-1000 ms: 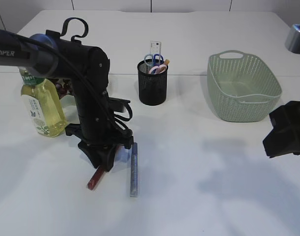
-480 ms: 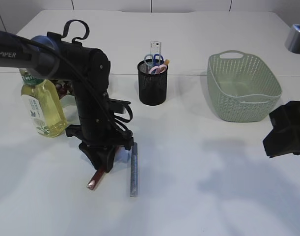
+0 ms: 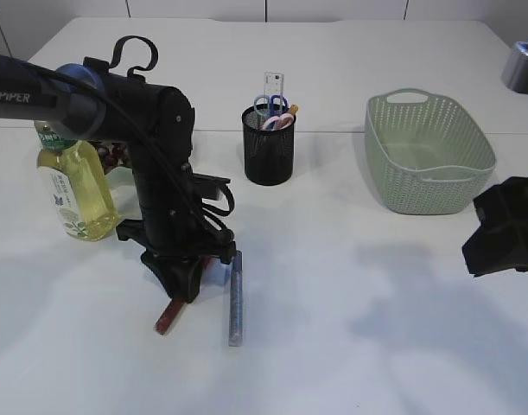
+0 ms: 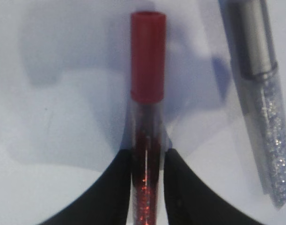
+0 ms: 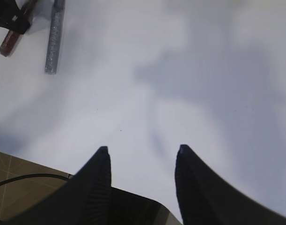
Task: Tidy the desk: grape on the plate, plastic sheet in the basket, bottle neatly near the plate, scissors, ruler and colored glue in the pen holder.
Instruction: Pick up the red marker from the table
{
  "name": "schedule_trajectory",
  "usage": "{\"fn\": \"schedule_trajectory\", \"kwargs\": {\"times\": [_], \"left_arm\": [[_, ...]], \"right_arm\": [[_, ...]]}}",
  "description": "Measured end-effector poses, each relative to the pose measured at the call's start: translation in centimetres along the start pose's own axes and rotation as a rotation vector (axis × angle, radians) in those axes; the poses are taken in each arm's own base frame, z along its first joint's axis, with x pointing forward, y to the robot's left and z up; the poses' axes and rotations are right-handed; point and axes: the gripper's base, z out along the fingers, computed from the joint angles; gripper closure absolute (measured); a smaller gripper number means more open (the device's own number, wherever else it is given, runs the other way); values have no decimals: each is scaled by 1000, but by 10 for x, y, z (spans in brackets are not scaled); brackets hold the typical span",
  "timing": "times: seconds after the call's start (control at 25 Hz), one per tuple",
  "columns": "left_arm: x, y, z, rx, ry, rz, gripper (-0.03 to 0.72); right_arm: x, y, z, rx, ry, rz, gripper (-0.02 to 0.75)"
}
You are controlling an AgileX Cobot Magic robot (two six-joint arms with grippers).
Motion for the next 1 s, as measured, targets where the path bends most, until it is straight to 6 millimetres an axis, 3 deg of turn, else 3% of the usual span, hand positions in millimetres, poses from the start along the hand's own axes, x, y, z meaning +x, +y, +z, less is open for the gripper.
{"fn": "schedule_trajectory", "kwargs": {"times": [0.28,0.76,1.0], "left_arm": [[-1,0,0,1,-9,0,586],[-2,1,-1,-8,-21,6,594],[3,-1,-24,-6,-81,17,596]], "right_arm": [[0,0,0,0,-1,0,374],[0,0,0,0,-1,0,374],[0,0,0,0,-1,0,374]]}}
